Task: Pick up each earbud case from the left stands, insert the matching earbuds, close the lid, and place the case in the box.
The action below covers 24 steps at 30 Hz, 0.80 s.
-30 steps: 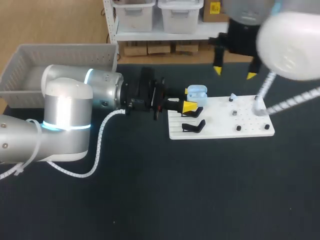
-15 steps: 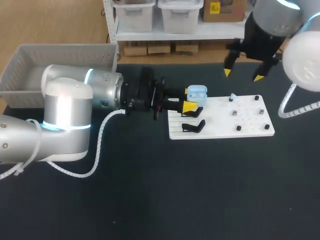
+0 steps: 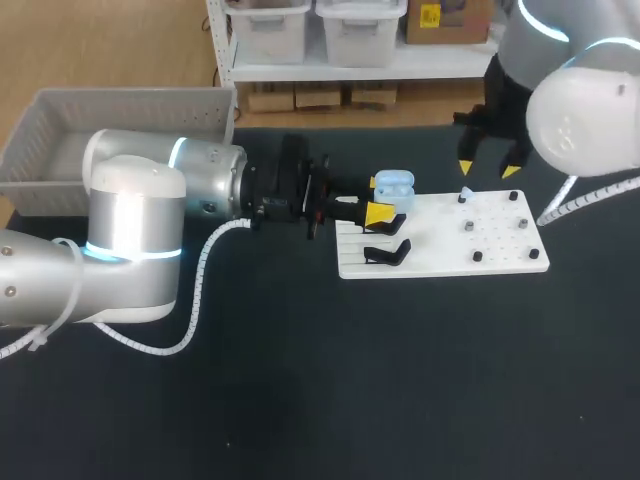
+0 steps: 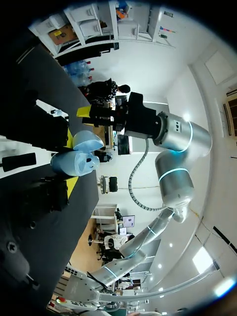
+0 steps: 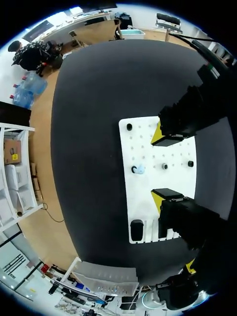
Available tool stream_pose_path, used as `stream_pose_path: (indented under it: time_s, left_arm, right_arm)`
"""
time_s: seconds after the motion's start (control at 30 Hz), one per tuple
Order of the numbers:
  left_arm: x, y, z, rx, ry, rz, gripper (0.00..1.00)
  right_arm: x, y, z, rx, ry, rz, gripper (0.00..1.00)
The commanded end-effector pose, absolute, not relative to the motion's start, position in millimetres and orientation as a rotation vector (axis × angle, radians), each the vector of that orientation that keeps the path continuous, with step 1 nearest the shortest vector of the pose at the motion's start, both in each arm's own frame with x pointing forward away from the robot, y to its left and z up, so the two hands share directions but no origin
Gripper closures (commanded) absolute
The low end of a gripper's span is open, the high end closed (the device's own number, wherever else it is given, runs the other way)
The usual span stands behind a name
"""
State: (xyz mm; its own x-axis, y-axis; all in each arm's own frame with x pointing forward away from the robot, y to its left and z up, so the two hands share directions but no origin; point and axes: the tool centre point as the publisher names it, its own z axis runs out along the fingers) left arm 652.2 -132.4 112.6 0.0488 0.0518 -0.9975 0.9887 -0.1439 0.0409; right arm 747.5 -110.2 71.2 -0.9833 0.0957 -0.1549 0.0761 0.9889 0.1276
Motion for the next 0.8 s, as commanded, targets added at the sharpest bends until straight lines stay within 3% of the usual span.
stream_pose_path:
  time_s: [0.03,0.23,0.8]
  left_arm:
    - [653,-133,112,1.379,1.145,-1.255,1.00]
    - [653,-133,112,1.379,1.145,-1.255,1.00]
    - [653,-133,112,1.379,1.145,-1.255,1.00]
  right_arm:
    - [752,-109,60,0.115,2.993,0.203,0.44]
    - [752,-109,46,0.125,3.021,0.231,0.50]
    - [749,-100,30,0.128,3.059,0.259,0.53]
